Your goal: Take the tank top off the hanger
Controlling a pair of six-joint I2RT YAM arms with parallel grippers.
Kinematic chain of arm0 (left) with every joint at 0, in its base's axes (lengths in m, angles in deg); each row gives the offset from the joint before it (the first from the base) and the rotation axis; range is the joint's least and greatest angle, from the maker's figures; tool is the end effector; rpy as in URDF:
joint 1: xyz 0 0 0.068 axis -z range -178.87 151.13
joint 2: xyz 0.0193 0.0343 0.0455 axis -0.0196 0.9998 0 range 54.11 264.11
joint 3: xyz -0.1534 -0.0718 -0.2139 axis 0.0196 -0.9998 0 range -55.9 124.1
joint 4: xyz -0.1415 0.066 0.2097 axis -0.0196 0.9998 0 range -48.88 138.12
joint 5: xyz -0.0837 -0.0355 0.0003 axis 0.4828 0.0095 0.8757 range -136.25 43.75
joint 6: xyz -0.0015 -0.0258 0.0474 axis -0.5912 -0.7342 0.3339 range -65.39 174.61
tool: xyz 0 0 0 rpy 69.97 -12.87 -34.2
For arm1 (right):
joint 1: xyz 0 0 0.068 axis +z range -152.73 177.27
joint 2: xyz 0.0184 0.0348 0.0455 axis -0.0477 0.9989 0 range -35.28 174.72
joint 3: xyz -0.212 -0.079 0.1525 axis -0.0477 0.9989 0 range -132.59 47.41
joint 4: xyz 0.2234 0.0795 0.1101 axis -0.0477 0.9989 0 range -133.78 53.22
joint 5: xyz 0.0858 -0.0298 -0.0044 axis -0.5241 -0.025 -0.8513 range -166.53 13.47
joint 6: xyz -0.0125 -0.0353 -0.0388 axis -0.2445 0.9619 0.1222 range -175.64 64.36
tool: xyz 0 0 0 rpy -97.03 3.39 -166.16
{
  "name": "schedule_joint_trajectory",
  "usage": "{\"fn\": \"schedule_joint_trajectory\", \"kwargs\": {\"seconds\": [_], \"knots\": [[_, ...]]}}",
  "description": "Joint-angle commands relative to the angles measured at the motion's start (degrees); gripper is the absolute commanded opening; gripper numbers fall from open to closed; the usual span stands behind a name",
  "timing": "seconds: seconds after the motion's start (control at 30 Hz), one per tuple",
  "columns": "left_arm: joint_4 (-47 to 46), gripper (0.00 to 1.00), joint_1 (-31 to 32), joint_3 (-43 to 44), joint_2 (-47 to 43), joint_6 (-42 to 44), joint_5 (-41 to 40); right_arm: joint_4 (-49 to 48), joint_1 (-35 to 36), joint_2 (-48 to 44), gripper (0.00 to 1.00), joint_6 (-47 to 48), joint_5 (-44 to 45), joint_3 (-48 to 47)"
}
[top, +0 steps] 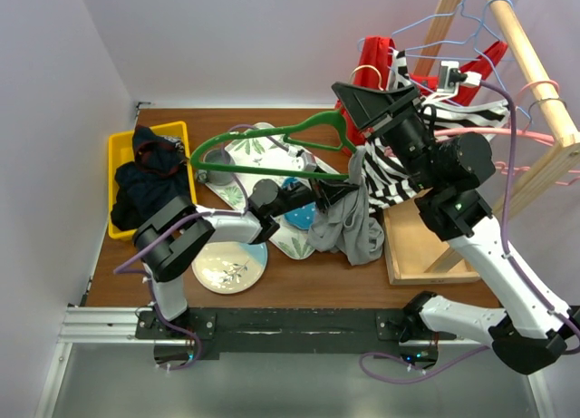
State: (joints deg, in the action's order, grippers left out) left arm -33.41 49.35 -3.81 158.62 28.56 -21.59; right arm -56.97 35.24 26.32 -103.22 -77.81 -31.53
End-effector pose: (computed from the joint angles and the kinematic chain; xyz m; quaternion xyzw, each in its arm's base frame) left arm 0.2432 -0.2945 0.2515 0.2788 0.5013 -0.5844 0.5740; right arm 0.1611 0.1267 0.5317 0.0318 0.4950 0.5937 0.6336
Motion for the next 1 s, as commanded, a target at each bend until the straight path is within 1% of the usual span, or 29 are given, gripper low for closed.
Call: {"fn": "schedule_joint_trajectory", "kwargs": {"seconds": [0.0, 0.13, 0.27, 0.4, 0.47, 0.63, 0.77, 0.97], "knots": [[-7.0, 0.0, 0.6, 1.4, 0.2, -2.2, 0.5, -5.4, 0.3, -1.9, 0.0, -1.6, -0.4, -1.7], [-6.8, 0.0, 0.9, -0.2, -0.4, -2.9, -0.1, -3.2, 0.3, -1.4, 0.0, -0.3, 0.7, -3.8], [-7.7, 0.0, 1.8, -1.7, 0.1, -4.3, -0.5, -6.8, 0.3, -1.1, 0.0, -1.2, 0.2, -2.9], [-7.5, 0.0, 2.7, -1.7, 1.0, -4.4, -0.7, -7.0, 0.3, -0.4, 0.0, -2.3, 0.0, -3.9], [-7.7, 0.0, 2.9, -1.6, 1.4, -4.8, -0.5, -5.5, 0.3, -0.5, 0.0, -1.7, 0.2, -4.8], [-7.7, 0.0, 3.5, -3.9, -0.8, -4.7, -0.7, -3.3, 0.3, -1.6, 0.0, 0.5, 2.3, -6.1], [-8.2, 0.0, 3.5, -6.3, -1.8, -4.5, -1.5, -5.3, 0.3, -1.7, 0.0, 0.9, 1.8, -6.6], [-9.6, 0.0, 3.7, -4.6, 0.0, -6.3, -0.9, -4.1, 0.3, -3.4, 0.0, -1.8, 3.1, -4.3]]}}
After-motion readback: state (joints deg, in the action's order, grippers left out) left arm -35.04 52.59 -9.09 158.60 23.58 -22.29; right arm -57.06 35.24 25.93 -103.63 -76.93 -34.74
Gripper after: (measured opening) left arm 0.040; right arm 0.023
